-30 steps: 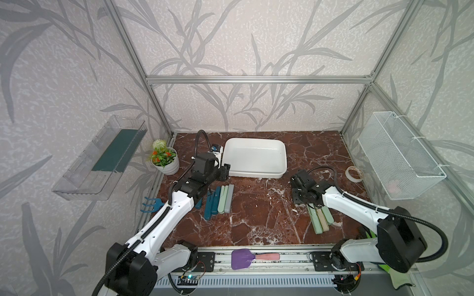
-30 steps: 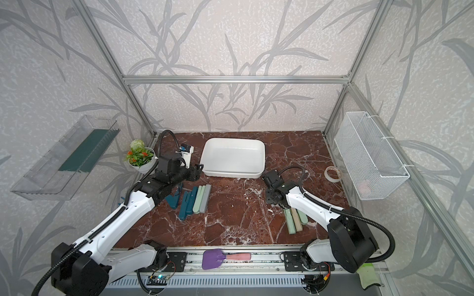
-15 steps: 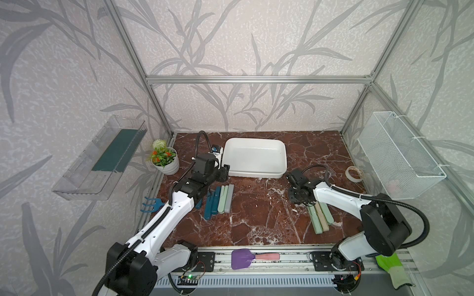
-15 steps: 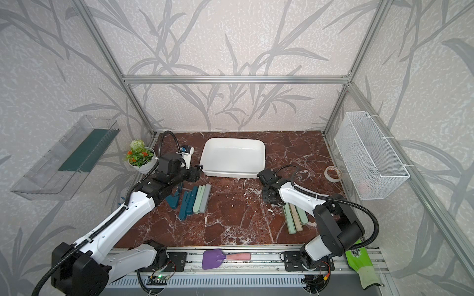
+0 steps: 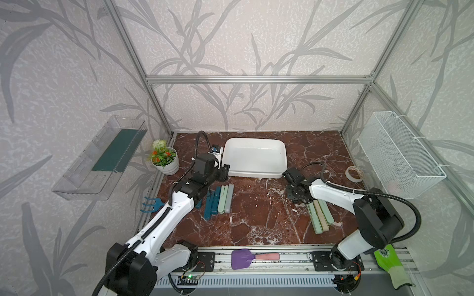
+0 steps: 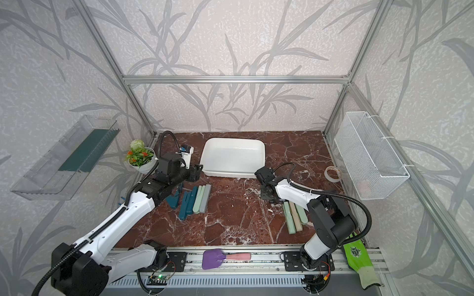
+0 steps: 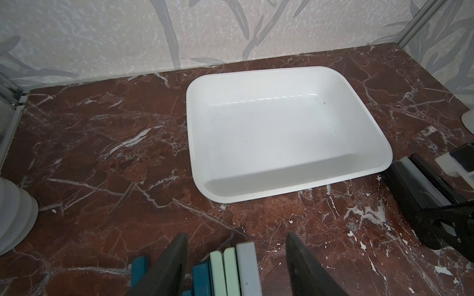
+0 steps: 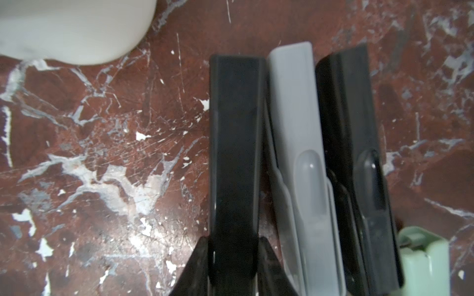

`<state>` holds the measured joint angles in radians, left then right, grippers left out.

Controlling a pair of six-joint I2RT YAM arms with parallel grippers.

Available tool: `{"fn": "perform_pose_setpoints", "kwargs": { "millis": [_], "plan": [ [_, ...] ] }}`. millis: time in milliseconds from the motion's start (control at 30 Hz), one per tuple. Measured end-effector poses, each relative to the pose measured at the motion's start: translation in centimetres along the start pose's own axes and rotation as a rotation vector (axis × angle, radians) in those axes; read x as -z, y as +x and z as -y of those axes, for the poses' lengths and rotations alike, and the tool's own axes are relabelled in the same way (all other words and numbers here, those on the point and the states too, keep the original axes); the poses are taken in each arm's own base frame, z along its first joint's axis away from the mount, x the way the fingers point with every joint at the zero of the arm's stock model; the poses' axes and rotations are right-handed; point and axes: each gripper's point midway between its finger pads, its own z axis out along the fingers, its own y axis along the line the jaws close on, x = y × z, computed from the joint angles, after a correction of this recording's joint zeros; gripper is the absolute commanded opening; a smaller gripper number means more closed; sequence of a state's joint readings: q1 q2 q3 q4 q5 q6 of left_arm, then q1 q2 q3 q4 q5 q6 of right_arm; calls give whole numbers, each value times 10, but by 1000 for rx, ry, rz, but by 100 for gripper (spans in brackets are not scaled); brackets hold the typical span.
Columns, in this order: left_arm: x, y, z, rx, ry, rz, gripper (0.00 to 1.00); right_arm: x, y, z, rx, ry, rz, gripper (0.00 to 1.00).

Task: Put the pruning pliers into the storage box
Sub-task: Pick up the pruning pliers from the center of the board.

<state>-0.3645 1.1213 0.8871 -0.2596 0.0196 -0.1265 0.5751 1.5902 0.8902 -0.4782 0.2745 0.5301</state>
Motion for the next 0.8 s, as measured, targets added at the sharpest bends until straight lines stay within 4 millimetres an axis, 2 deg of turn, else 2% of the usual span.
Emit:
{"fn": "perform_pose_setpoints", "kwargs": {
  "millis": [133,233,667,800],
  "plan": [
    [0,0,0,0,0,0,61,5,3,1,5,6,-22,19],
    [0,0,0,0,0,0,61,16,4,-2,14,-5,-17,19],
    [0,-1,-4,8,-19,2,60,101,7,-15,42,-102,60,17],
    [-6,3,-16,42,-56,-21,60,132,-14,-29,52,-147,129,17]
  ]
}}
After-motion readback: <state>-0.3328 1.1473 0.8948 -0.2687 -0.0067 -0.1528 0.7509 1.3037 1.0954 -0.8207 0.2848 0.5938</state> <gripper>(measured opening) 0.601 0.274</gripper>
